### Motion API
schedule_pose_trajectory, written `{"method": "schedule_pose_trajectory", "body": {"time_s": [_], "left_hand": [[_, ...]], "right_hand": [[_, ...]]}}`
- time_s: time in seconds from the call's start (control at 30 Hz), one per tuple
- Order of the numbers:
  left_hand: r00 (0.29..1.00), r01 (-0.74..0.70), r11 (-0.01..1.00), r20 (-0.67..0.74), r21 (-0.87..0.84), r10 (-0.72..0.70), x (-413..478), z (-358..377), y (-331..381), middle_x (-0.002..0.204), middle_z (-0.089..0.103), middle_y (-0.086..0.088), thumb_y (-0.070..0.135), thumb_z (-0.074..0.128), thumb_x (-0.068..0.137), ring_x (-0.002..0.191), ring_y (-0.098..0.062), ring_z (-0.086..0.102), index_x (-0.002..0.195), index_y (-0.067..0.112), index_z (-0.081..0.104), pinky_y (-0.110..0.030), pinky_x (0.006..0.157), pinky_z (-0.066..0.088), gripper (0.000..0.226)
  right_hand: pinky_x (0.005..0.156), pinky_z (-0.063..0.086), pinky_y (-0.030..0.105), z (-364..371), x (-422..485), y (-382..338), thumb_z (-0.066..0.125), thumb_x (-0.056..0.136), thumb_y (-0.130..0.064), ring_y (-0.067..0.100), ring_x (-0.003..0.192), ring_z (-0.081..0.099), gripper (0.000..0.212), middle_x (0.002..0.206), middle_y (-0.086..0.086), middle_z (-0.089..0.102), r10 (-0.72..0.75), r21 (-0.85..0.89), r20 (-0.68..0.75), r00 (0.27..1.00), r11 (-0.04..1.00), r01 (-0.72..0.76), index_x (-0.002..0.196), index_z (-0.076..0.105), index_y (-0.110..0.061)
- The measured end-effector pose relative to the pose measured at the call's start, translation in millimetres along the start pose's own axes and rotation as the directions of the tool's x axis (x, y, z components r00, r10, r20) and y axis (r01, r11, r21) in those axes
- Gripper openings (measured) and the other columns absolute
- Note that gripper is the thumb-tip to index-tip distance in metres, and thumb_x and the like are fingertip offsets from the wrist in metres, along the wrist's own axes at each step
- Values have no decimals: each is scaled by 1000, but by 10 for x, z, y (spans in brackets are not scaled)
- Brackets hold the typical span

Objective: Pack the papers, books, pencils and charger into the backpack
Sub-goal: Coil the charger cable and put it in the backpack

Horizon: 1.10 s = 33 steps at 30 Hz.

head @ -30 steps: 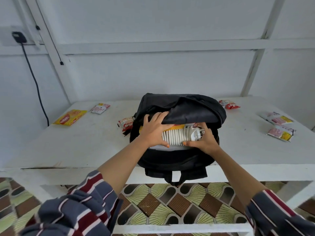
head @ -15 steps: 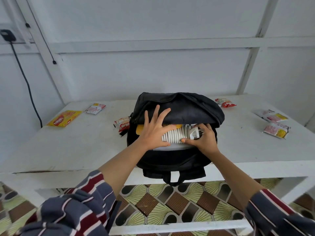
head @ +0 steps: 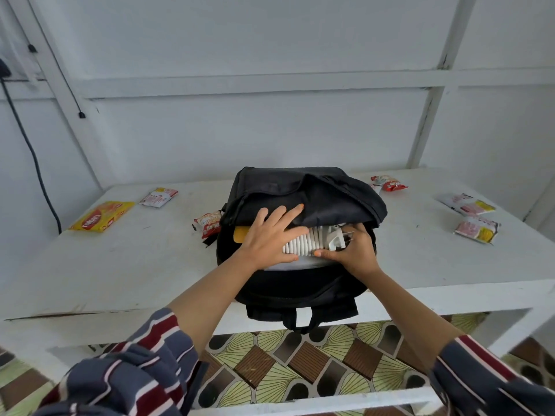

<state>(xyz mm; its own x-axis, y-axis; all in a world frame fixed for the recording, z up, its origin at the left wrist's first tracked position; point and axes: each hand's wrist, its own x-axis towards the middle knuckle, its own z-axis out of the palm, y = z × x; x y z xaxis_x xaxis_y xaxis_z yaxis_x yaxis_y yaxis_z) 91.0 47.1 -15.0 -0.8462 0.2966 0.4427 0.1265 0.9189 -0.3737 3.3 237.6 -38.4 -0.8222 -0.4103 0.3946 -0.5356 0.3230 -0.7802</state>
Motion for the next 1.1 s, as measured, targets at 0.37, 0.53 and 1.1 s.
{"method": "schedule_pose_trajectory", "body": {"time_s": [0.37,0.53,1.1], "left_hand": [[995,21,993,102,-117,-9,49,-105,29,144,37,-13,46,90,42,77,-23,63,108,18,66,-33,68,57,75],[993,-32,999,114,6,31,28,-98,74,123,43,-3,44,88,50,84,-32,61,117,16,62,-39,69,57,77],[935,47,999,353,-6,-42,73,-103,121,150,20,-1,51,53,88,140,-43,8,147,42,0,-58,114,8,80]], "right_hand": [[78,46,26,3,-18,-11,90,51,-30,14,85,53,56,96,2,56,-50,-52,-18,999,997,49,92,59,-8],[76,43,23,1,-57,-32,88,57,-28,15,87,57,62,93,-2,59,-31,-38,-18,999,999,30,103,51,-9],[66,46,23,-28,-113,-104,84,65,-25,18,78,58,52,84,2,60,1,-134,132,991,991,17,99,49,-9]]}}
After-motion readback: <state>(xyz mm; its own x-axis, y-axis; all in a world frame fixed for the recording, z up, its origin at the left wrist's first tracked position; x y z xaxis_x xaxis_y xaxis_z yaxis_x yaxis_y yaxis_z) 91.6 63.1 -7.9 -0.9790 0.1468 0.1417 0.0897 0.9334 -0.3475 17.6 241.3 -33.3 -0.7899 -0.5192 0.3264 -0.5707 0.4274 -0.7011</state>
